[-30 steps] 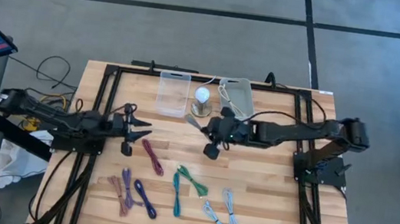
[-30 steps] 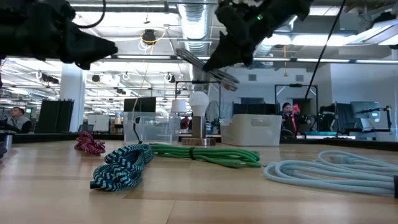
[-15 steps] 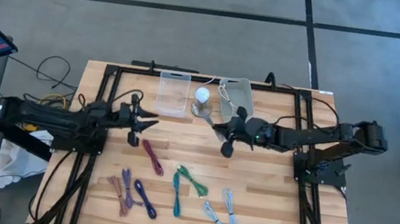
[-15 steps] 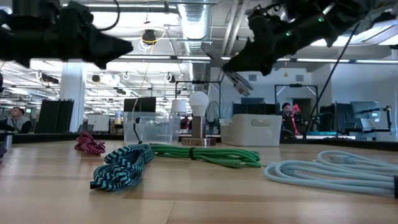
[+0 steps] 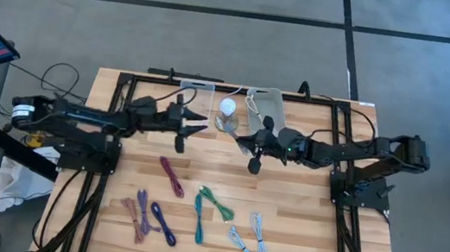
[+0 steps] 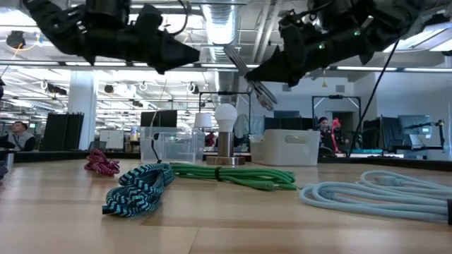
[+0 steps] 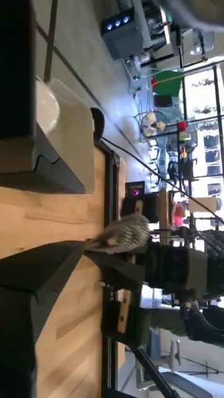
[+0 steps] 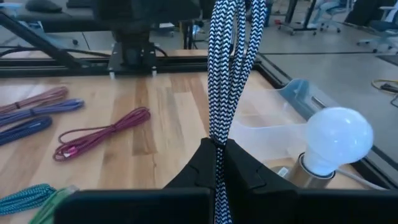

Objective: Pick & Place USB Port
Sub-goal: Put the white black charger cable into the transparent bin

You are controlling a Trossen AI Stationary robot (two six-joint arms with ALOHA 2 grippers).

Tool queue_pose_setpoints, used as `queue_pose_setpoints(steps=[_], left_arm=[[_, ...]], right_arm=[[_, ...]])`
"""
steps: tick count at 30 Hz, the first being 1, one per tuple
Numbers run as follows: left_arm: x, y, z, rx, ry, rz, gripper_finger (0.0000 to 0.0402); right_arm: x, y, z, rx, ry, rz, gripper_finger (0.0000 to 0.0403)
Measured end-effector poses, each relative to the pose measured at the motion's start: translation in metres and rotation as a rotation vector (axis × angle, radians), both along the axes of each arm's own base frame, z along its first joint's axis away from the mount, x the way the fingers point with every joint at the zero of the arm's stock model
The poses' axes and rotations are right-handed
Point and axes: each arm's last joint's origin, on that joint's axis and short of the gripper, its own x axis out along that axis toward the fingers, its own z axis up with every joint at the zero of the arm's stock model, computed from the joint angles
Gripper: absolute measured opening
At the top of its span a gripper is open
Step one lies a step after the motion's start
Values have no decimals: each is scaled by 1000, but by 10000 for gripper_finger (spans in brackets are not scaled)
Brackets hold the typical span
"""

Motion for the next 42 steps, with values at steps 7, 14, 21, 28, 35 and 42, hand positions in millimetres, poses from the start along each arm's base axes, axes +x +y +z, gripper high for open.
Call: queue_pose_setpoints(steps=[7,14,21,28,35,42], left_arm=[[14,0,6,-19,-16,-57,181],[15,0,10,-37,-31,-57,191],[15,0,11,-40,-32,-56,183],[15,0,11,-39,-33,-54,167],[15,0,11,-36,-37,-55,89],[15,2,12,-33,-42,-47,43]], right_arm=[[7,-5,-6,-6,-42,0,0],[24,-8,0,-24,-71,38,0],[50,-10,3,-54,-74,94,0],[60,-13,-3,-50,-57,90,0],[59,-15,2,-56,-72,85,0],[57,-20,5,-58,-79,69,0]])
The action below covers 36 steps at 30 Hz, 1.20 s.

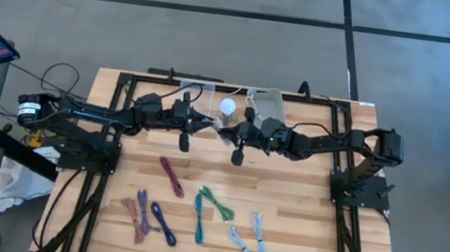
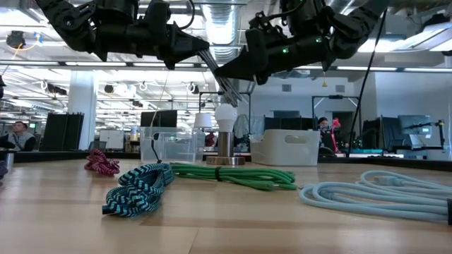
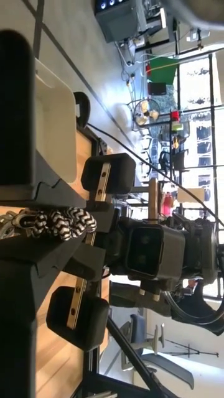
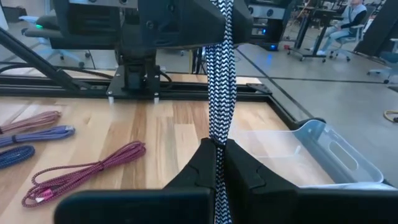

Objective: Pick & Place USB Port
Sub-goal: Put the white black charger cable into the transparent bin

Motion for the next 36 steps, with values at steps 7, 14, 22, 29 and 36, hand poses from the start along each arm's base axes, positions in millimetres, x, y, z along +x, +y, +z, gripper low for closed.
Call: queue_pose_setpoints(steps=[7,14,22,29,36], left_arm=[[-1,4,0,-1,3,12,41],[-2,8,-1,23,7,26,40],[-5,18,-2,81,27,81,40],[-19,50,-2,95,32,152,40],[-38,81,-11,45,119,275,40]], right_arm=[[0,-1,0,-8,-2,-2,0],[-1,-5,1,-9,-5,-14,16],[-11,-9,9,4,71,-30,68],[-39,-4,36,1,158,-28,80],[-69,2,57,-6,247,-19,81]])
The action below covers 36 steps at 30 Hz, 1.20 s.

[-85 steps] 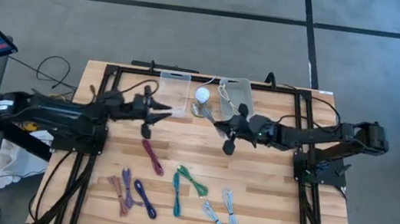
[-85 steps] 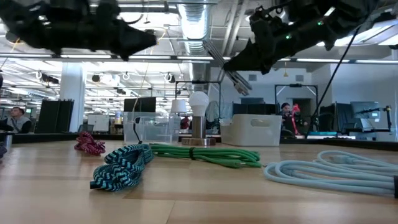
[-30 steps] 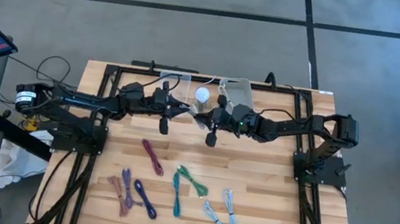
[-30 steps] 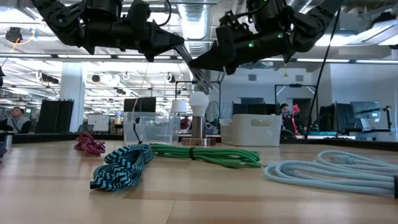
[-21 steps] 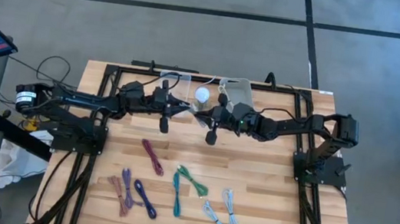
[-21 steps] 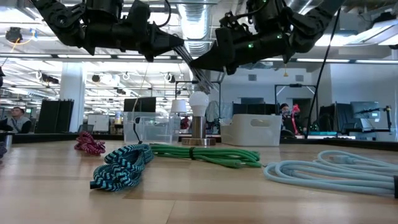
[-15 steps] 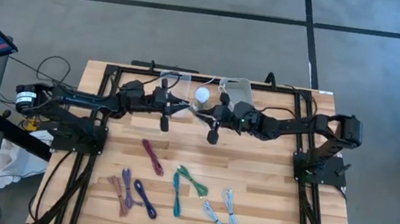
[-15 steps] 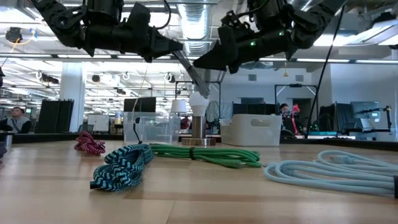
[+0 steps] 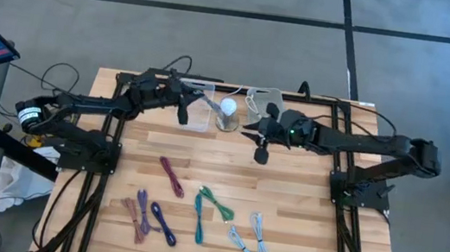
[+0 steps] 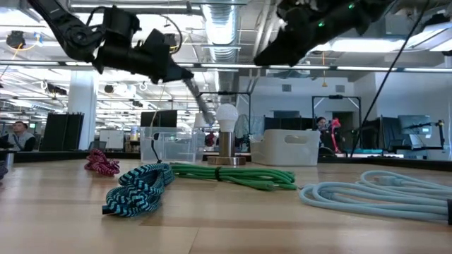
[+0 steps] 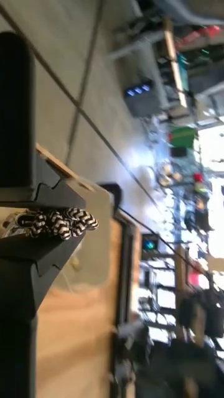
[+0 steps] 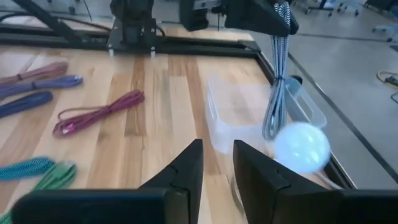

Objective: Pick & Place USB Port
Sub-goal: Put the white black charger cable into the transparent bin

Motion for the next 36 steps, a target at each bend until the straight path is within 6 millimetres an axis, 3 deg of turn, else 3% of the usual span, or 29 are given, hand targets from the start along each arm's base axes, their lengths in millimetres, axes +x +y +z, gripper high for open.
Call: queue_pose_setpoints(steps=[7,16,21,36], left_arm=[[-17,20,-2,-42,13,42,40],[-59,26,26,-107,-70,52,40],[-70,26,13,-249,36,106,40],[-50,51,-45,-464,153,78,40]], right_arm=[[-25,2,16,-32,27,-80,81],[-40,-3,17,-52,104,-168,82],[-40,-4,17,-55,107,-169,82],[-40,-2,17,-54,107,-164,82]])
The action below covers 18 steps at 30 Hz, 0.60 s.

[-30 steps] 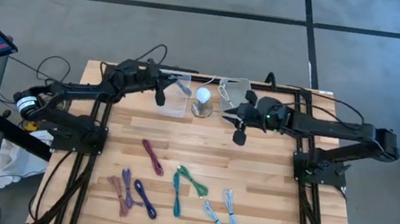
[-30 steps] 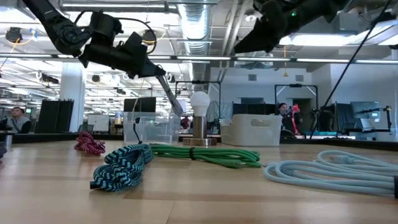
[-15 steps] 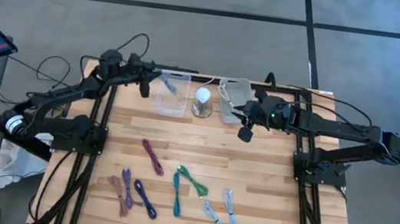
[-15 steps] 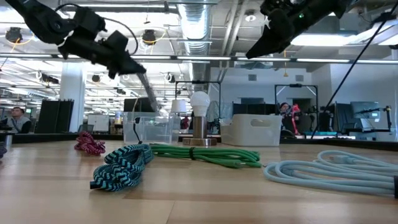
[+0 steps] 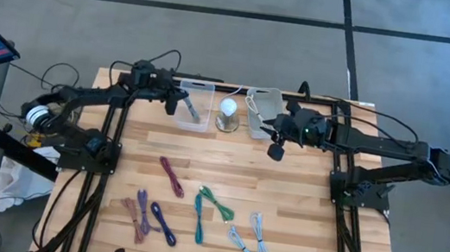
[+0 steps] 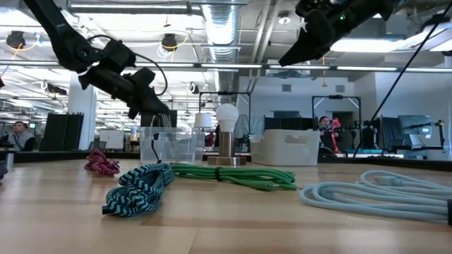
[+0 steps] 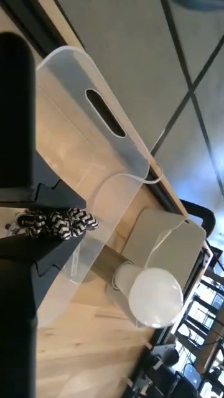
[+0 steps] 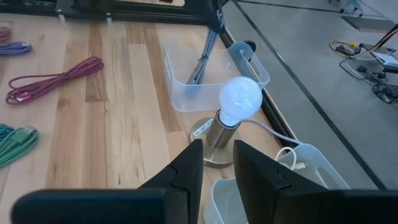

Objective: Pick & Place USB Port
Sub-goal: Put the white black charger cable into the transparent bin, then put the right light blue charger cable into the gray bin

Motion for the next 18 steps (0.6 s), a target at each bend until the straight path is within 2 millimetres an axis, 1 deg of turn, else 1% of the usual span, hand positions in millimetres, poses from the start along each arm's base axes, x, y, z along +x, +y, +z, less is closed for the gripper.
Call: queue_pose_setpoints(steps=[3,8,11,14,18], left_arm=[[3,3,-3,16,-12,-1,45],[5,7,1,67,-33,76,118],[5,6,3,85,-29,89,156],[6,5,3,87,-29,83,186],[9,3,5,100,-39,68,209]], right_arm=[[0,0,0,0,-1,0,82],[0,0,0,2,-1,-1,82],[0,0,0,2,-1,-1,82],[0,-1,0,2,-1,-3,82],[0,-2,0,-2,0,-6,82]])
